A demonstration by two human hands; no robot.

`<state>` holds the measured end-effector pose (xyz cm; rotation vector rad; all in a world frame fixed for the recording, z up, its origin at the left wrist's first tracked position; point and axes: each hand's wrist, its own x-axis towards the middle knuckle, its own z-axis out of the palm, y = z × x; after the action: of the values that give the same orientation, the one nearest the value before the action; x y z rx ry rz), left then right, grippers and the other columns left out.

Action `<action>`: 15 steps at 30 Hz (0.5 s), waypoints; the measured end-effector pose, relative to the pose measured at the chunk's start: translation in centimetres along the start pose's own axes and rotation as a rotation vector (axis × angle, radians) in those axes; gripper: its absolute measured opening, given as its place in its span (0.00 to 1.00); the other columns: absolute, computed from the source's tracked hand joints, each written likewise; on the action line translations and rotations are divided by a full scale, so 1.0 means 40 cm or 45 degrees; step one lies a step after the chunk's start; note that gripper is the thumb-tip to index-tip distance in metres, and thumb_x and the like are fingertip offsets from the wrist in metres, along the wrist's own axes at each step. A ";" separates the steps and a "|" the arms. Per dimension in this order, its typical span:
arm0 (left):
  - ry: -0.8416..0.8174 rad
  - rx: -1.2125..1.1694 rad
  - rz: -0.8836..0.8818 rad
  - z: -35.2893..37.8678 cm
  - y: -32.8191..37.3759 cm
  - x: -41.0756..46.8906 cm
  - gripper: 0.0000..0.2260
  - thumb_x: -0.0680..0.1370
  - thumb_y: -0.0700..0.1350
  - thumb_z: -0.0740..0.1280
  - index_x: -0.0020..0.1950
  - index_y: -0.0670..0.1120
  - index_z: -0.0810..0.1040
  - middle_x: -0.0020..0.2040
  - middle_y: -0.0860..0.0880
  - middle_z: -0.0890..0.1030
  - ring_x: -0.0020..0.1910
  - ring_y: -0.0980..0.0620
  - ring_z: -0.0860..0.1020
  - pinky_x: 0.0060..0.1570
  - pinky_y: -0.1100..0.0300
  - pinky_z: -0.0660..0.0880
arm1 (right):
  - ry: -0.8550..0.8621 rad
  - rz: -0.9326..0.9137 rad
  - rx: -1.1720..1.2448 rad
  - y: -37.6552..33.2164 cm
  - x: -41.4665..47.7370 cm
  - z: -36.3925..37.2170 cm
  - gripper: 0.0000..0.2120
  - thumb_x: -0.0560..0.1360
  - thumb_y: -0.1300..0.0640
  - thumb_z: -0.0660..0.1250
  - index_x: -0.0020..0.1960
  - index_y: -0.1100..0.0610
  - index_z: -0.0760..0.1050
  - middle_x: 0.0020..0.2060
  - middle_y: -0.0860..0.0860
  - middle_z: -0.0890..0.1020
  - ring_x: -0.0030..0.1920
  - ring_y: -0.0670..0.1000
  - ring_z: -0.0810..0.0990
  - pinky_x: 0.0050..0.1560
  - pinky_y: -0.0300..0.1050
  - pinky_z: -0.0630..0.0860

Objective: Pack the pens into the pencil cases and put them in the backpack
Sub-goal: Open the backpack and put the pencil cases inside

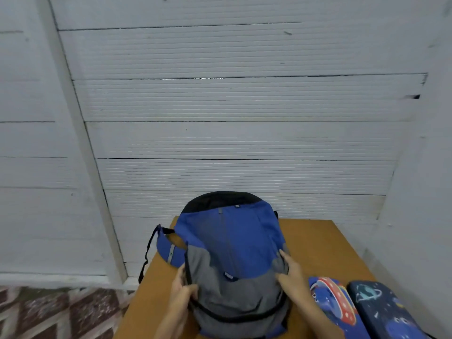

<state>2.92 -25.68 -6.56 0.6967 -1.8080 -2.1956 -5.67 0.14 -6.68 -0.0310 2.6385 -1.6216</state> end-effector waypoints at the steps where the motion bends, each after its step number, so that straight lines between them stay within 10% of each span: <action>1: -0.022 0.010 -0.011 0.024 -0.003 -0.011 0.29 0.72 0.19 0.56 0.71 0.39 0.67 0.53 0.43 0.79 0.32 0.44 0.72 0.19 0.64 0.67 | 0.016 0.000 -0.029 0.003 -0.005 -0.020 0.35 0.68 0.65 0.66 0.74 0.60 0.65 0.73 0.53 0.67 0.73 0.55 0.66 0.71 0.47 0.64; 5: -0.012 0.028 -0.063 0.068 -0.031 -0.007 0.30 0.72 0.20 0.56 0.72 0.38 0.66 0.63 0.36 0.76 0.34 0.44 0.72 0.18 0.66 0.65 | 0.007 -0.032 -0.175 0.016 -0.020 -0.076 0.31 0.74 0.67 0.66 0.75 0.59 0.62 0.74 0.53 0.65 0.72 0.55 0.67 0.67 0.44 0.66; 15: 0.124 0.108 -0.154 0.013 -0.014 -0.003 0.28 0.73 0.22 0.53 0.72 0.39 0.66 0.46 0.44 0.78 0.32 0.46 0.72 0.23 0.61 0.66 | 0.075 -0.569 -0.654 -0.052 -0.131 0.017 0.27 0.75 0.45 0.64 0.73 0.48 0.66 0.72 0.48 0.63 0.73 0.50 0.61 0.70 0.41 0.61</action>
<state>2.82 -25.06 -7.00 0.9371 -1.8649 -2.1269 -0.41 -1.19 -4.96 -0.6359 3.1793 -0.9681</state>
